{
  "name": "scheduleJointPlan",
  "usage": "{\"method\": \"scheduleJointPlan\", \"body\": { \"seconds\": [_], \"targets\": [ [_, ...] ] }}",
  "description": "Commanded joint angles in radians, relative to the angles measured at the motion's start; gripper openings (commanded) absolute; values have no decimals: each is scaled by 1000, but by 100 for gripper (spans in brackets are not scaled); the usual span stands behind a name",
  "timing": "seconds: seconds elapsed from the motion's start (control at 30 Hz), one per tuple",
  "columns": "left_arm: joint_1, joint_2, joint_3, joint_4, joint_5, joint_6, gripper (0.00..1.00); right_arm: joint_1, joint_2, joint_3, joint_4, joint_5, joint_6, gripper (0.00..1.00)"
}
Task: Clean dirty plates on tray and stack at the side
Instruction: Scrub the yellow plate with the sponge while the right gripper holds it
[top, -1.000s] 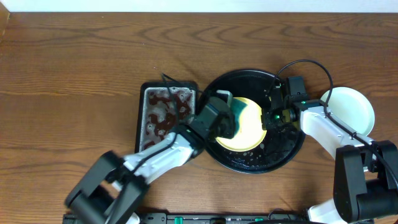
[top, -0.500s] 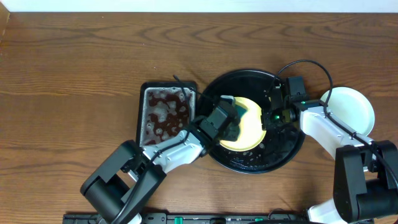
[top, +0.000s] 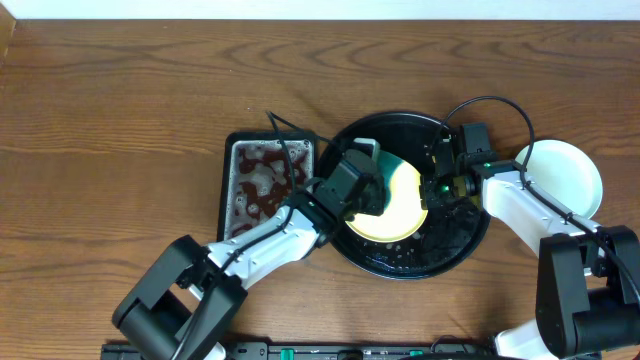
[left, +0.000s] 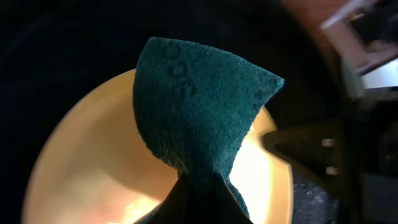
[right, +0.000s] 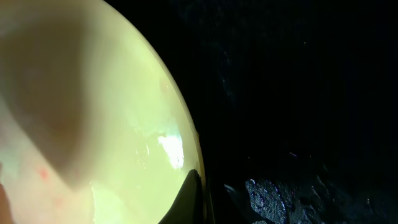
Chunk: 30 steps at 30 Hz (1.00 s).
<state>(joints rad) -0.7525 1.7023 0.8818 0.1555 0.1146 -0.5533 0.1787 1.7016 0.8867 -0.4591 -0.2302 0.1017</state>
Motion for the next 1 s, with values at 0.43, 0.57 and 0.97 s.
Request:
{"method": "scheduleJointPlan", "body": {
  "seconds": [0.43,0.57,0.97],
  "targets": [
    [21,144,26,-111,-76,-16,7,1,6,-6,-1,16,-10,1],
    [48,59,26,-184,-77,21,8,1,6,-6,-1,16,-9,1],
    [11,-44,26,-86,-47,-36,8,1,6,-6,-1,16,-9,1]
  ]
}}
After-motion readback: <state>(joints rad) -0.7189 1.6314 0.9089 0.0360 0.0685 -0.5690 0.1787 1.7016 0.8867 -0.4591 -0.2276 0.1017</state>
